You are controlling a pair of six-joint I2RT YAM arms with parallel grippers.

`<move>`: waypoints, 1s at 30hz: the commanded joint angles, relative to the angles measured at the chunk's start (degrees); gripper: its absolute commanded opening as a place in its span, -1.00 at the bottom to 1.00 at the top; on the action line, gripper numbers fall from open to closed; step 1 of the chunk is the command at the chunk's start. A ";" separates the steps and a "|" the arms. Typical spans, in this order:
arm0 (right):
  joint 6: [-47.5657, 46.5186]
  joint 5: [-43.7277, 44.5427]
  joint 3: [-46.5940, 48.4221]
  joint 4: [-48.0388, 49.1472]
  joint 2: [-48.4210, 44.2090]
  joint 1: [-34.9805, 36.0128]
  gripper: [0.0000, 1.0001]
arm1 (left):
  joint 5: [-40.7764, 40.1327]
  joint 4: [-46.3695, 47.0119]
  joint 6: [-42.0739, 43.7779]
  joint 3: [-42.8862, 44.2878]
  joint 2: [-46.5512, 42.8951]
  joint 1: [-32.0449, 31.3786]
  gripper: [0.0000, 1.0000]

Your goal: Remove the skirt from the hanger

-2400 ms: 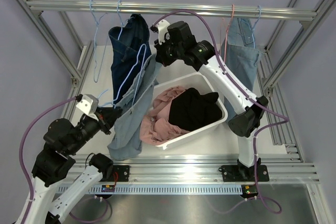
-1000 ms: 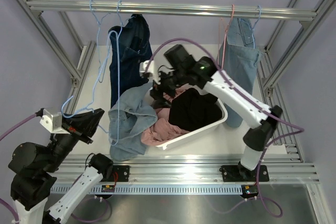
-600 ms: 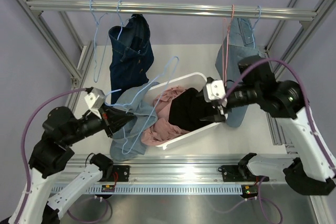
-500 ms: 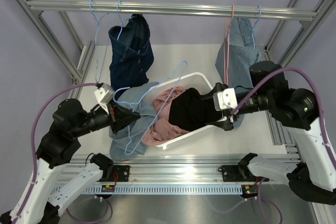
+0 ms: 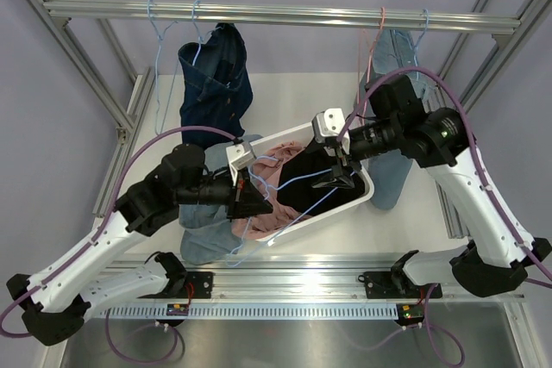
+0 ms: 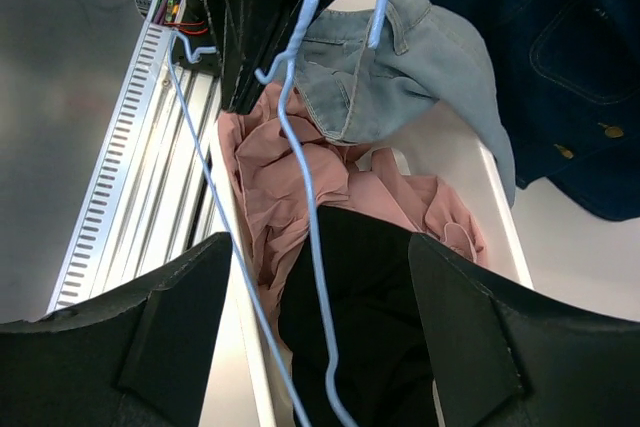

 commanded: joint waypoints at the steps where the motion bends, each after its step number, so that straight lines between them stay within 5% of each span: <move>1: 2.99 -0.09 0.20 2.71 0.62 0.23 0.57 | -1.87 6.48 -1.21 0.72 0.99 -1.48 -1.00; 12: 4.04 2.10 -7.72 2.97 3.00 6.20 0.30 | -2.92 8.15 -1.65 0.98 2.31 -3.42 -1.00; 20: 3.78 2.37 -6.05 1.66 3.44 6.29 -0.64 | -3.98 8.32 -1.83 -0.24 0.65 -3.51 -1.00; 21: 3.52 2.46 -5.96 1.57 3.27 6.29 -0.89 | -4.15 8.50 -1.91 -0.77 0.21 -3.60 -1.00; 23: 3.61 2.72 -6.05 1.57 2.65 6.12 -1.00 | -4.76 9.81 -2.26 -1.91 -1.54 -3.51 -0.98; 25: 3.52 2.28 -6.31 1.57 2.12 5.60 -1.00 | -5.29 10.96 -3.05 -4.02 -3.04 -3.60 -0.83; 29: 4.39 -1.41 -7.28 1.92 0.72 3.14 -1.00 | -6.61 15.69 -4.99 -8.24 -7.70 -3.60 0.22; 30: 4.83 -2.19 -7.45 2.18 0.37 2.52 -1.00 | -6.70 16.93 -5.43 -9.20 -9.62 -3.51 0.31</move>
